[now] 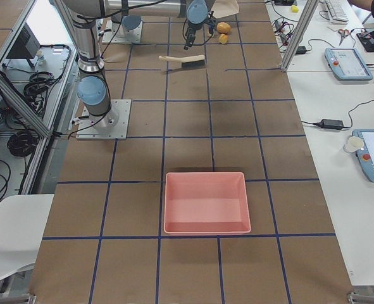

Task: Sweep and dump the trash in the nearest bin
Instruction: 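Set the dustpan down beyond the bread while the right gripper reaches for the brush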

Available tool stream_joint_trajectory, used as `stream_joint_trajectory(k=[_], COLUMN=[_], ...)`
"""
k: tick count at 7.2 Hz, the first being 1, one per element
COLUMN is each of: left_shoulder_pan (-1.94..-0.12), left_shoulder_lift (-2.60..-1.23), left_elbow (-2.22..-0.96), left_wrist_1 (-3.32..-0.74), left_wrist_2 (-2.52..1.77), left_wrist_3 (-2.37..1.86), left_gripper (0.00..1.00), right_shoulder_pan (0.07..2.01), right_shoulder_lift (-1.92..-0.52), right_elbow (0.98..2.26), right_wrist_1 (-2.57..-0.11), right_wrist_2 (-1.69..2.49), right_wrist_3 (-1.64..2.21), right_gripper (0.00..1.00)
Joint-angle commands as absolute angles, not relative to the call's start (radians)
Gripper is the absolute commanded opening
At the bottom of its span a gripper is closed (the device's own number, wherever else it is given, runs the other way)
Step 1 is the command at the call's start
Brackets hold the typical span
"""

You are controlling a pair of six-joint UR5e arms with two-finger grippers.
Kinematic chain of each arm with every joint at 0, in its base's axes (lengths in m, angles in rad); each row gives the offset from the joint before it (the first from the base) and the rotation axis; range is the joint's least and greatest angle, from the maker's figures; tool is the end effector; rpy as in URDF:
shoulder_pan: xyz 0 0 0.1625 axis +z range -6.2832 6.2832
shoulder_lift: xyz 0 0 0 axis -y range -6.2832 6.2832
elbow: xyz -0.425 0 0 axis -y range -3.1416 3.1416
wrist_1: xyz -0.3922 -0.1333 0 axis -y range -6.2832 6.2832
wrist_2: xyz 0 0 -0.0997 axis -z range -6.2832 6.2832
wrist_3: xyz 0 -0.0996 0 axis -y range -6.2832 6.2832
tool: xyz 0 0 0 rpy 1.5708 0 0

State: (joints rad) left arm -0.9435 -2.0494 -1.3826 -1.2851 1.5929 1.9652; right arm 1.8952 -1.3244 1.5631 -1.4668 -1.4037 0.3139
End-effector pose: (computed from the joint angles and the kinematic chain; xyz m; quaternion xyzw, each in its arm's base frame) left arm 0.2876 -0.6200 0.3274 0.6201 0.7844 0.0113 0.0007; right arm 0.3160 -0.4694 0.3559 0.0091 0.9820 0.1871 0.0248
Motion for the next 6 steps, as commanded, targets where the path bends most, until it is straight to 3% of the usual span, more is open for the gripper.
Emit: stream_joint_trajectory(k=[1, 4, 5, 6], left_shoulder_pan=[-0.965, -0.983, -0.986, -0.985], left_shoulder_lift=[-2.126, -2.118, -2.106, -2.103], left_elbow=[-1.344, -1.422, -1.439, -1.469], left_wrist_1=[-1.269, -1.165, -1.166, -1.164], left_wrist_2=[1.598, 1.583, 1.583, 1.582], left_wrist_3=[1.979, 2.074, 2.074, 2.062], left_gripper=[0.03, 0.03, 0.03, 0.03], right_shoulder_pan=[2.043, 2.114, 2.112, 2.115], right_shoulder_lift=[-1.24, -1.233, -1.232, -1.244], right_elbow=[1.591, 1.816, 1.834, 1.836], right_wrist_1=[-1.524, -1.771, -1.825, -1.825], right_wrist_2=[-1.477, -1.444, -1.445, -1.447], right_wrist_3=[0.342, 0.347, 0.345, 0.342], right_gripper=[1.0, 0.98, 0.98, 0.91])
